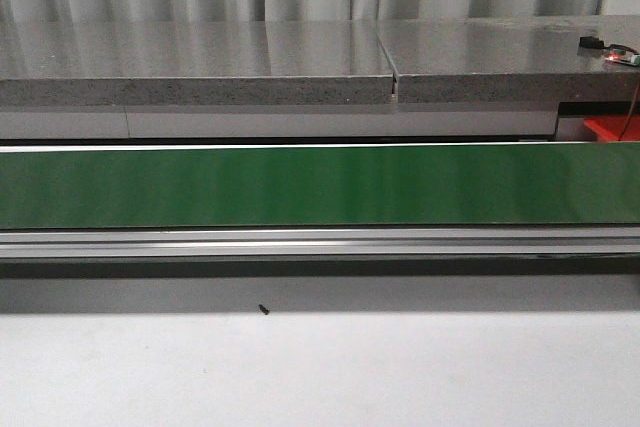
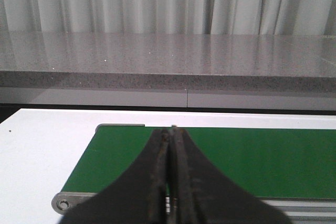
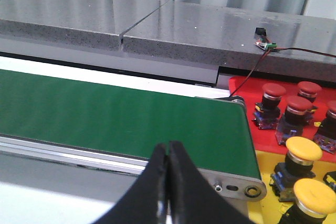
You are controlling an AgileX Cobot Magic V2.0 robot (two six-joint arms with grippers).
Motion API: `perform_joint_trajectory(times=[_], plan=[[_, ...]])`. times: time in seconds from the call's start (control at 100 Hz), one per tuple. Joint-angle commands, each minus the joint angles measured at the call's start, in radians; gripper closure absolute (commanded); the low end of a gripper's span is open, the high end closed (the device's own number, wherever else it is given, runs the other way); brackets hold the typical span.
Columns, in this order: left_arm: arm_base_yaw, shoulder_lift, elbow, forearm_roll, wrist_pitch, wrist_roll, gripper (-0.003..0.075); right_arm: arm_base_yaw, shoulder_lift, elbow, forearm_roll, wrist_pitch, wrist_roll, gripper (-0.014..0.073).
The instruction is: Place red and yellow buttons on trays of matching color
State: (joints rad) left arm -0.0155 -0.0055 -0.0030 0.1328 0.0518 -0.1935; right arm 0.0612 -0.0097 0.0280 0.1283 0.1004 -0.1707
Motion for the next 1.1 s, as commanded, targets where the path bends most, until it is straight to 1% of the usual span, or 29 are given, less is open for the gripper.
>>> perform_joint_trajectory(times=[0.0, 0.32, 0.5, 1.09], plan=[[-0.009, -0.032, 0.033, 0.003, -0.09, -0.015, 0.0741, 0.0, -0.019, -0.017, -0.011, -0.081, -0.002, 0.0662], [-0.012, -0.032, 0.033, 0.003, -0.09, -0.019, 0.0741, 0.0, -0.019, -0.017, -0.011, -0.081, -0.002, 0.0662], [-0.057, -0.032, 0.033, 0.006, -0.09, -0.019, 0.0741, 0.0, -0.019, -0.017, -0.011, -0.081, -0.002, 0.0662], [-0.057, -0.032, 0.033, 0.006, -0.09, -0.019, 0.0741, 0.0, -0.019, -0.017, -0.011, -0.081, -0.002, 0.0662]])
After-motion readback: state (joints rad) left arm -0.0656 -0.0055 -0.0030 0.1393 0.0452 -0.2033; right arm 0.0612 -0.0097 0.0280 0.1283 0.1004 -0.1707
